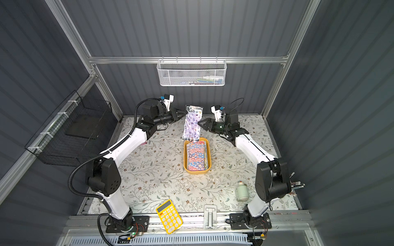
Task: Take the stickers out of the storage box
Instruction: Place the sticker at the center of the board.
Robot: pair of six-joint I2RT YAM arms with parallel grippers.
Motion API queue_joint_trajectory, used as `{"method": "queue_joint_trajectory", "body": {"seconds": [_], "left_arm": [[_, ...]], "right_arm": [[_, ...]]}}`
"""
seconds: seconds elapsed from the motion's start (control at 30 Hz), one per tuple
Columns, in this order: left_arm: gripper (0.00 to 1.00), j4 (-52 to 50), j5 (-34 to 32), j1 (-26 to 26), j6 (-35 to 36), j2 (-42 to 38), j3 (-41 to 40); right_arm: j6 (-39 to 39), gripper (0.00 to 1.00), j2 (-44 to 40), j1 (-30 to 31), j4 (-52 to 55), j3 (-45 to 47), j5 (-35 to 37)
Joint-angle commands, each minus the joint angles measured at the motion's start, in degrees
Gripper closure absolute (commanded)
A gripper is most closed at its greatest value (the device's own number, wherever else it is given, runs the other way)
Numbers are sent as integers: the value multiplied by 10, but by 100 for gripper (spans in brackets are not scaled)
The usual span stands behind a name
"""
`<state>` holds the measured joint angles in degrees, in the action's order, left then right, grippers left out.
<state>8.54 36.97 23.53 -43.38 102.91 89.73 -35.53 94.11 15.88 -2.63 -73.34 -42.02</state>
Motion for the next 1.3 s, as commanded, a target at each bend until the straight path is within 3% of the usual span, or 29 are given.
{"method": "queue_joint_trajectory", "body": {"seconds": [0.0,0.2,0.37,0.4,0.47,0.57,0.6,0.8,0.9,1.03,1.27], "left_arm": [[100,24,22,-2,-16,12,8],[100,69,36,-2,-47,24,3],[100,59,38,-2,-36,27,3],[96,55,38,-3,-31,27,3],[66,51,37,-3,-25,22,-5],[2,49,35,-5,-11,8,-25],[0,47,38,-5,-5,3,-31],[0,31,51,-6,35,-32,-81],[8,25,70,-6,46,-40,-105],[42,23,102,-6,48,-38,-112],[87,49,124,-5,27,-32,-116]], "right_arm": [[13,66,5,11,2,-5,-25],[11,63,15,28,0,-19,-40],[2,92,-1,28,-13,0,-38],[4,94,-5,28,-10,2,-33],[12,98,-15,28,1,4,-26],[13,99,-24,26,6,3,-32],[11,100,-26,25,6,1,-38],[-4,100,-35,22,4,-5,-71],[0,100,-41,22,11,-6,-72],[20,100,-39,21,46,-16,-56],[18,96,-38,24,57,-18,-45]]}}
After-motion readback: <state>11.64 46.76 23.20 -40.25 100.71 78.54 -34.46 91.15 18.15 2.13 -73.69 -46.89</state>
